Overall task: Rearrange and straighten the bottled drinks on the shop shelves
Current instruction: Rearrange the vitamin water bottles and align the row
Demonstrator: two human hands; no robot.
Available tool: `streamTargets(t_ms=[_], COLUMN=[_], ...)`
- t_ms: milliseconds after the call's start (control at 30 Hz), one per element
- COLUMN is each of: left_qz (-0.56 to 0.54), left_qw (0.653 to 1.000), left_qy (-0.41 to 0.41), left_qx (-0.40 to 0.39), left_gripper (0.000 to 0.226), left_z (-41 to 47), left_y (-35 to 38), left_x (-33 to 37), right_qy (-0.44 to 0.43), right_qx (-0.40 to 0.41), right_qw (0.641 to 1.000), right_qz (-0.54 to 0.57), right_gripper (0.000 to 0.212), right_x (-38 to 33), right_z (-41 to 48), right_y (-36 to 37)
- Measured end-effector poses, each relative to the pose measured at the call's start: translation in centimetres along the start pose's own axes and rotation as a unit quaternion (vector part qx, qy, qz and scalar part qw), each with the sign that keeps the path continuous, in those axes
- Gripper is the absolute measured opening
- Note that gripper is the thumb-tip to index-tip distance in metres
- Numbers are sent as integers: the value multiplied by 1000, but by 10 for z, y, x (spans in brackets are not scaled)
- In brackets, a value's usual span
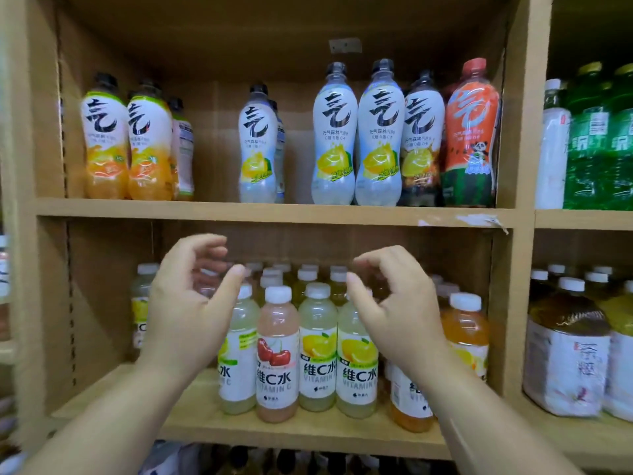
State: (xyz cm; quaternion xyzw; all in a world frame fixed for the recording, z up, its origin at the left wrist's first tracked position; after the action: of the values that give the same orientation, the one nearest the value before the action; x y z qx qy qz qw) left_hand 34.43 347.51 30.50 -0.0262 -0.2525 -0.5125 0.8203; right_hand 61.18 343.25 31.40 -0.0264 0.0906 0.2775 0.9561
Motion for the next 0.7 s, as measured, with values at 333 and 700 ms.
streamTargets(t_ms=[333,700], left_qz=[96,29], left_qw=[943,930], left_qy=[-264,-292], left_qx=[-178,-222], left_gripper=[70,53], left_z=[-86,-108], left_y=[14,27], left_x=[-151,-171], right_qy=[188,346], right_qx=[-119,-109], right_qw=[970,925], right_qz=[-97,-116], right_gripper=[83,106], right_x=[35,73], right_z=[-68,-115], right_y=[60,58])
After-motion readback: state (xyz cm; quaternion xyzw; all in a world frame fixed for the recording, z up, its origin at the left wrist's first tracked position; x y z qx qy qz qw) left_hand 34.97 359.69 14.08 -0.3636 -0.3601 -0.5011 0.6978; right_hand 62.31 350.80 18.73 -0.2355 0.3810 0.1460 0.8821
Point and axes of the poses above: each hand's wrist, its own z-axis towards the middle knuckle, its own y-axis out of the palm, x = y × z, the point moved 10 cm from there along z, towards the middle knuckle, and after that the axes turned 13 degrees about x, right-handed, at the moved point
